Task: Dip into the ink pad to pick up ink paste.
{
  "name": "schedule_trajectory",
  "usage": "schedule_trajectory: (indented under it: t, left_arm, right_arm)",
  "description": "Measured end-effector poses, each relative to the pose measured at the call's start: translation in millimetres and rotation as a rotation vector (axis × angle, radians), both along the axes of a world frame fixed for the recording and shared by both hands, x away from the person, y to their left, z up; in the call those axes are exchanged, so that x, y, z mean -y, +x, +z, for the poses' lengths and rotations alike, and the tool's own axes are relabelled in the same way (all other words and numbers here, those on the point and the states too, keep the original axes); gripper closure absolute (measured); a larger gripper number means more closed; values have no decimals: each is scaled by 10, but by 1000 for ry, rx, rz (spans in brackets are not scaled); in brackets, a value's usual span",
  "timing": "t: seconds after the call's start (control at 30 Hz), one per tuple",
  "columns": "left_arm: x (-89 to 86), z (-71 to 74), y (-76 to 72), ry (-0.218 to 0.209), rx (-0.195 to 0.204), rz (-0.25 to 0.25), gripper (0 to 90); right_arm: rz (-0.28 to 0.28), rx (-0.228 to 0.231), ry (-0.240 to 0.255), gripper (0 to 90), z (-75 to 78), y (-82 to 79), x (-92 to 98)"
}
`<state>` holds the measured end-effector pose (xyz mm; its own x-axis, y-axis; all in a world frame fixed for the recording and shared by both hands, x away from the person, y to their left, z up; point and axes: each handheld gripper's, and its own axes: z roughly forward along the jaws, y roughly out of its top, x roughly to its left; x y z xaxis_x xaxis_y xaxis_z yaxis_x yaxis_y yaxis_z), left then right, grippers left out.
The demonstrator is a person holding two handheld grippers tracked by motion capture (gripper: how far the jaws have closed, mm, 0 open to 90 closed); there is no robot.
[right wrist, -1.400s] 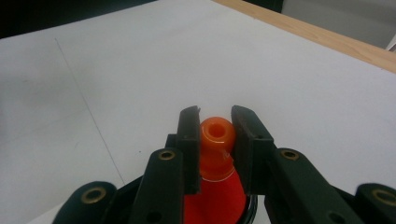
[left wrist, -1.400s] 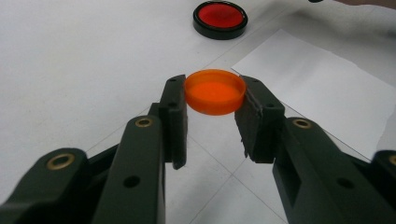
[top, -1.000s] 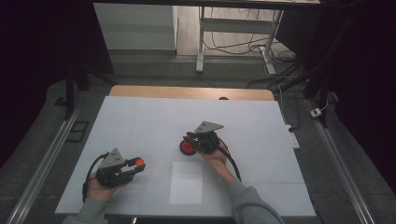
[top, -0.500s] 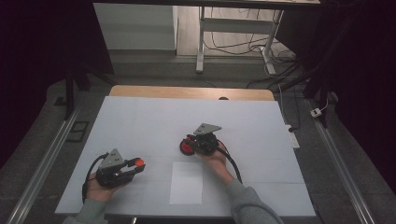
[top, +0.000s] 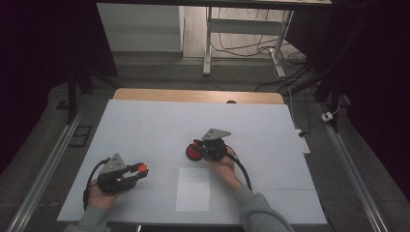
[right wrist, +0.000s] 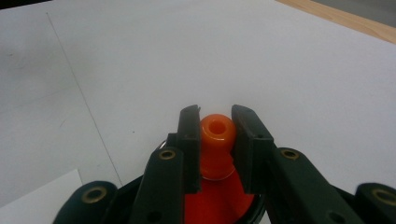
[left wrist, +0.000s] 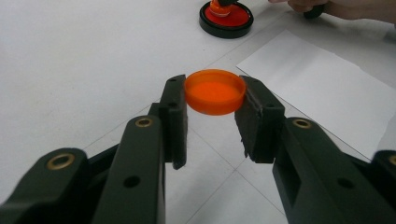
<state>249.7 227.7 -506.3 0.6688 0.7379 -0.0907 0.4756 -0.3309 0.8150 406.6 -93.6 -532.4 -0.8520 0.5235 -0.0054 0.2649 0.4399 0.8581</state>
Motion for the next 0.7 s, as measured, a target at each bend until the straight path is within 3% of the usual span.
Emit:
schedule_trajectory:
  t: [0.7]
  left_arm:
    - [8,-2,8,-3,-3,-1,647]
  right_arm:
    - [-2,-9,6,740,-3,8,-1]
